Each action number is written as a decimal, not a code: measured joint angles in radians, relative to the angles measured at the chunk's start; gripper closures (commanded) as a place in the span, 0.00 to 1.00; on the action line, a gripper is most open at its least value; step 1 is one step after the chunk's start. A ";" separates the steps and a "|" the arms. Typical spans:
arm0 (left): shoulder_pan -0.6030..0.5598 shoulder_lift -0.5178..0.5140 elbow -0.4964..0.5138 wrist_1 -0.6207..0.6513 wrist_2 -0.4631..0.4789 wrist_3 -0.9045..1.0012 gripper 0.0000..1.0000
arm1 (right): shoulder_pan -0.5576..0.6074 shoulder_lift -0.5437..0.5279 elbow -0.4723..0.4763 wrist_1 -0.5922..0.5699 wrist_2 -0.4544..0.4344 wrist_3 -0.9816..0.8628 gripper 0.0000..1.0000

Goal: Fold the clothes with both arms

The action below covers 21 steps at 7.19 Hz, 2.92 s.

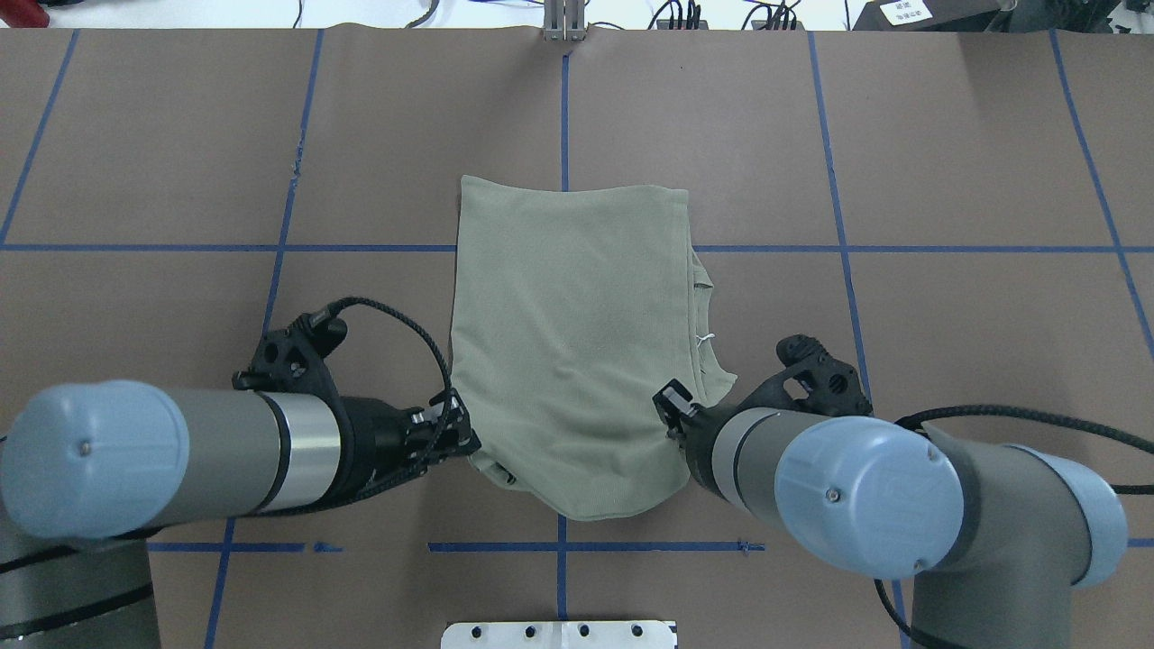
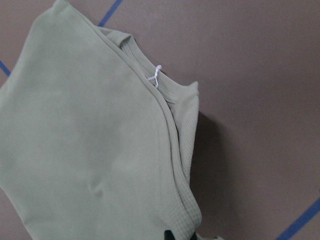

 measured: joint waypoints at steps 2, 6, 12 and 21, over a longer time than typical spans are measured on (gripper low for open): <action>-0.147 -0.091 0.088 0.043 -0.050 0.112 1.00 | 0.114 0.048 -0.081 0.027 0.012 -0.023 1.00; -0.282 -0.177 0.358 -0.069 -0.063 0.262 1.00 | 0.320 0.163 -0.442 0.298 0.163 -0.058 1.00; -0.370 -0.346 0.879 -0.416 0.017 0.395 0.42 | 0.461 0.381 -0.941 0.496 0.261 -0.386 0.00; -0.501 -0.227 0.806 -0.473 -0.110 0.733 0.40 | 0.520 0.328 -0.885 0.512 0.365 -0.748 1.00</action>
